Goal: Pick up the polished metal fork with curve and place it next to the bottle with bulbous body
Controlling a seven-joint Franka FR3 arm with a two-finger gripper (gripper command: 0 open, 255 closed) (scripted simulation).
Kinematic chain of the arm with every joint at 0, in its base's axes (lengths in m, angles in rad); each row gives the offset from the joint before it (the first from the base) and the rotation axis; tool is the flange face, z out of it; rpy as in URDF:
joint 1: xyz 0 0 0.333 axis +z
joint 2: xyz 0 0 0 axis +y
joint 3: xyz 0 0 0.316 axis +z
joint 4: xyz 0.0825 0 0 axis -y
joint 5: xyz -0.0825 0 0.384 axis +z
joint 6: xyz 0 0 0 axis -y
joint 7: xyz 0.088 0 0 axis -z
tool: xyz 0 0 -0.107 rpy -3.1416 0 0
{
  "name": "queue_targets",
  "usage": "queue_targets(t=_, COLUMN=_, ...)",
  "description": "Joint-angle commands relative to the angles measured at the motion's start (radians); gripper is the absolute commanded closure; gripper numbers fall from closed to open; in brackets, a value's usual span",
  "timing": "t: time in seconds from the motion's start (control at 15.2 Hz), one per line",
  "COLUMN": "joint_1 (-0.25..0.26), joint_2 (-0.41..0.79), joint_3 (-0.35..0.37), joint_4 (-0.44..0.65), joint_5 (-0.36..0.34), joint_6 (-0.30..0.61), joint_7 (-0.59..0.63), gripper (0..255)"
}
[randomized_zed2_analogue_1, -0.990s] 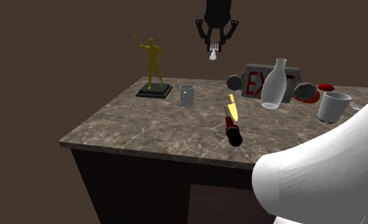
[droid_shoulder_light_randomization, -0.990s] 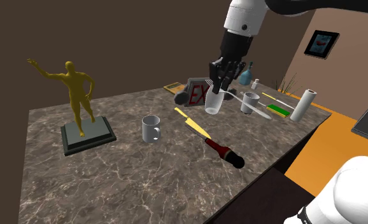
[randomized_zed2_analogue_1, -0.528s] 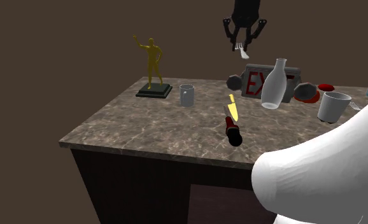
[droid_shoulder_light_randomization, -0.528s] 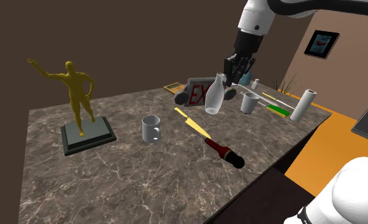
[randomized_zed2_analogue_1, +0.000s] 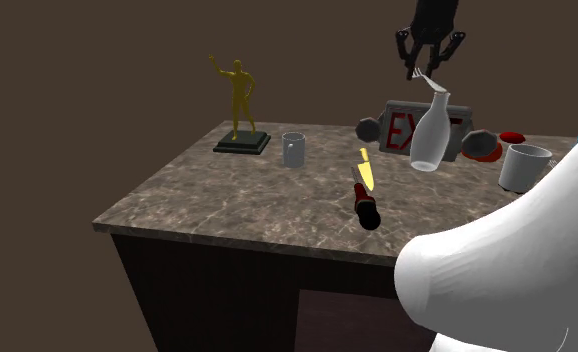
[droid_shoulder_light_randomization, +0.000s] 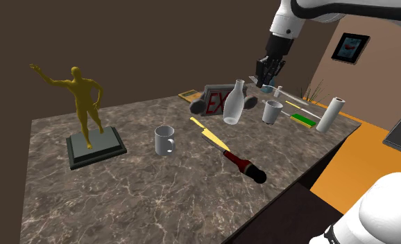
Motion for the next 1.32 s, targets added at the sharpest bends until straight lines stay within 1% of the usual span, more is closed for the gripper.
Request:
queue_targets(t=0.0, joint_1=-0.017, joint_2=0.016, joint_3=-0.034, joint_4=0.018, joint_5=-0.008, joint_6=-0.003, joint_7=-0.05, gripper=255)
queue_targets(t=0.2, joint_1=-0.042, joint_2=0.056, joint_3=-0.079, joint_4=0.057, joint_5=-0.017, joint_6=-0.005, joint_7=-0.12, gripper=255)
queue_targets(t=0.26, joint_1=-0.045, joint_2=0.06, joint_3=-0.083, joint_4=0.061, joint_5=-0.018, joint_6=-0.005, joint_7=-0.126, gripper=255)
queue_targets(t=1.25, joint_1=-0.044, joint_2=0.024, joint_3=-0.083, joint_4=-0.178, joint_5=-0.017, joint_6=0.199, joint_7=-0.13, gripper=255)
